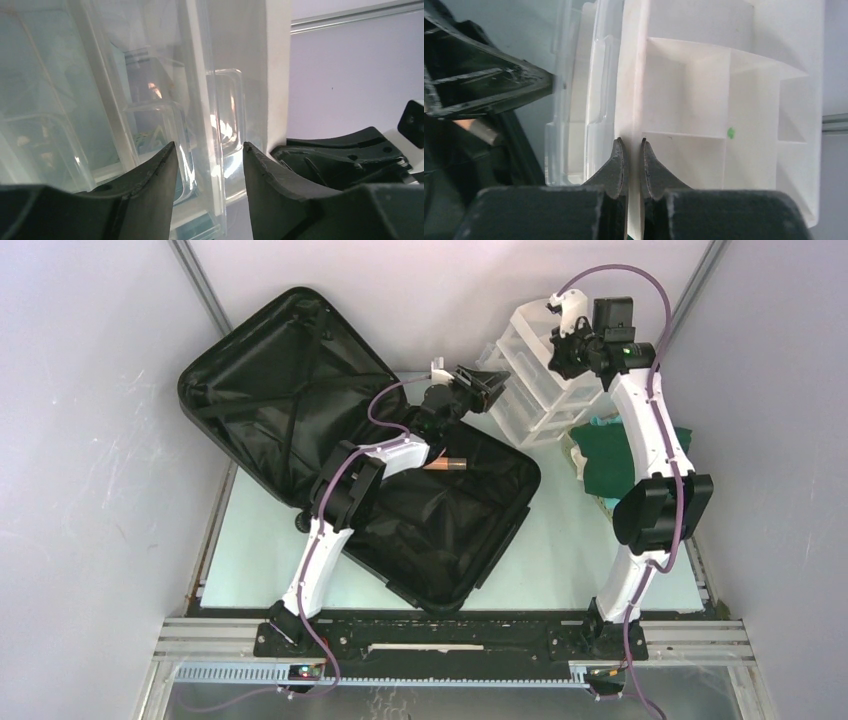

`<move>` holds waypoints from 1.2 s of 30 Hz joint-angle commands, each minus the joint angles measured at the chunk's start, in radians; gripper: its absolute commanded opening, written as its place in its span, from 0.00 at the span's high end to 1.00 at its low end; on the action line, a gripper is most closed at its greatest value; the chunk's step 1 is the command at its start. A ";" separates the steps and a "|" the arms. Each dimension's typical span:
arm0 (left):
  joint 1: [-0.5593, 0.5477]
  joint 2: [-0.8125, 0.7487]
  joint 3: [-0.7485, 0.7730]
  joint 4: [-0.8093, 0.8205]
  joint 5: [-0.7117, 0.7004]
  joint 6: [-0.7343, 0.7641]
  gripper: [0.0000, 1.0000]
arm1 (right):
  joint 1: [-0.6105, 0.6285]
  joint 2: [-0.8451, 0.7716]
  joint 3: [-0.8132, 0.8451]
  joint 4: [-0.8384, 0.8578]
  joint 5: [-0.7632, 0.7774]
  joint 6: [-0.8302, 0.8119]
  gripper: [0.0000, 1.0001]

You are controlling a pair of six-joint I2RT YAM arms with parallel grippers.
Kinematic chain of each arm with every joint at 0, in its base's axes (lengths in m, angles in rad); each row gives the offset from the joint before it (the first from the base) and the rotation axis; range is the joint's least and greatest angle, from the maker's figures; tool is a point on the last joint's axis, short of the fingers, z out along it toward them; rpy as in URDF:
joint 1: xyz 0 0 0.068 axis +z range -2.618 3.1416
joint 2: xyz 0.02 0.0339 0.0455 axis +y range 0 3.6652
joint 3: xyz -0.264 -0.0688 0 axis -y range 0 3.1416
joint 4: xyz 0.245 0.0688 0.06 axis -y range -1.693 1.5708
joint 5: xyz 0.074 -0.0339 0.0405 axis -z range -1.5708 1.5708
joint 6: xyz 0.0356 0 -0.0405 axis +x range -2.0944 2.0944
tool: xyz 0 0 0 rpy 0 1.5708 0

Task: Open, take out, and arrange the luggage

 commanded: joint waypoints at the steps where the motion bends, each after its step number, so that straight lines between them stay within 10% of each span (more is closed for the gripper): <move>1: 0.001 -0.039 -0.001 0.197 0.045 -0.045 0.46 | -0.014 -0.027 0.002 0.150 0.259 -0.144 1.00; 32: 0.061 -0.156 -0.234 -0.081 0.063 0.099 0.25 | -0.014 0.086 0.025 0.092 0.182 -0.178 1.00; 36: 0.061 -0.255 -0.273 -0.139 0.084 0.225 0.25 | -0.025 0.070 0.031 0.057 0.139 -0.175 0.74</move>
